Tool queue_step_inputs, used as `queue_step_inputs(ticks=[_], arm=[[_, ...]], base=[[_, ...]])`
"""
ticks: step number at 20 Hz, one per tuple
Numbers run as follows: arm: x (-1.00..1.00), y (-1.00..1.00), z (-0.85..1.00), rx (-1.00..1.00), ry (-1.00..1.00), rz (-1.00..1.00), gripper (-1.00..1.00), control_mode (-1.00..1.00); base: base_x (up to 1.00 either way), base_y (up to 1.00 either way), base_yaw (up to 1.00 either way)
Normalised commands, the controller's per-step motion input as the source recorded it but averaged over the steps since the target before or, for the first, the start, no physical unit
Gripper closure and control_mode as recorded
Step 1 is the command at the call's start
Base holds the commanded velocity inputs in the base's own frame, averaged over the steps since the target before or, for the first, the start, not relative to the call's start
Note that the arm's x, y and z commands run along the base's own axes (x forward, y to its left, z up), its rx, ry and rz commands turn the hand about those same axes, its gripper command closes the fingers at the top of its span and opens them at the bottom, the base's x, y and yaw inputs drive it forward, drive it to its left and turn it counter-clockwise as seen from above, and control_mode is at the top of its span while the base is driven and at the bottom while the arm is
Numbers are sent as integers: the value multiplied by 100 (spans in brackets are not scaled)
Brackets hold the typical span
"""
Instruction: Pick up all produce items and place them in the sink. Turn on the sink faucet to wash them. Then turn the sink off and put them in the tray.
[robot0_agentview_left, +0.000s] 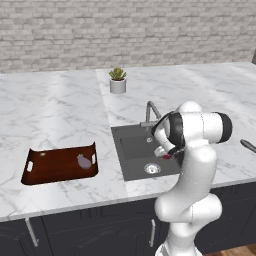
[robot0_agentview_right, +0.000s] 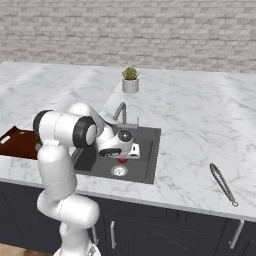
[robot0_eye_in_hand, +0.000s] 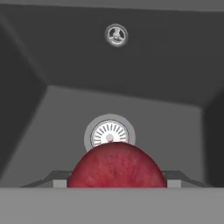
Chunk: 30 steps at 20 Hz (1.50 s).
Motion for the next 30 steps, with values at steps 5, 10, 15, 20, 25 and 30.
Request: queue_step_inputs(ticks=[5,10,15,20,25,30], arm=[[-49,0,87,0,-1,-4,100,-100],[-40,0,98,0,-1,-3,100,-100],[-39,0,99,-1,0,-2,100,-100],[-47,0,97,0,0,-3,100,-100],[-69,0,77,0,0,-5,100,-100],[-70,13,57,1,4,-7,100,-100]], base=[[0,0,0],[0,0,0],[0,0,0],[0,0,0],[0,0,0],[0,0,0]])
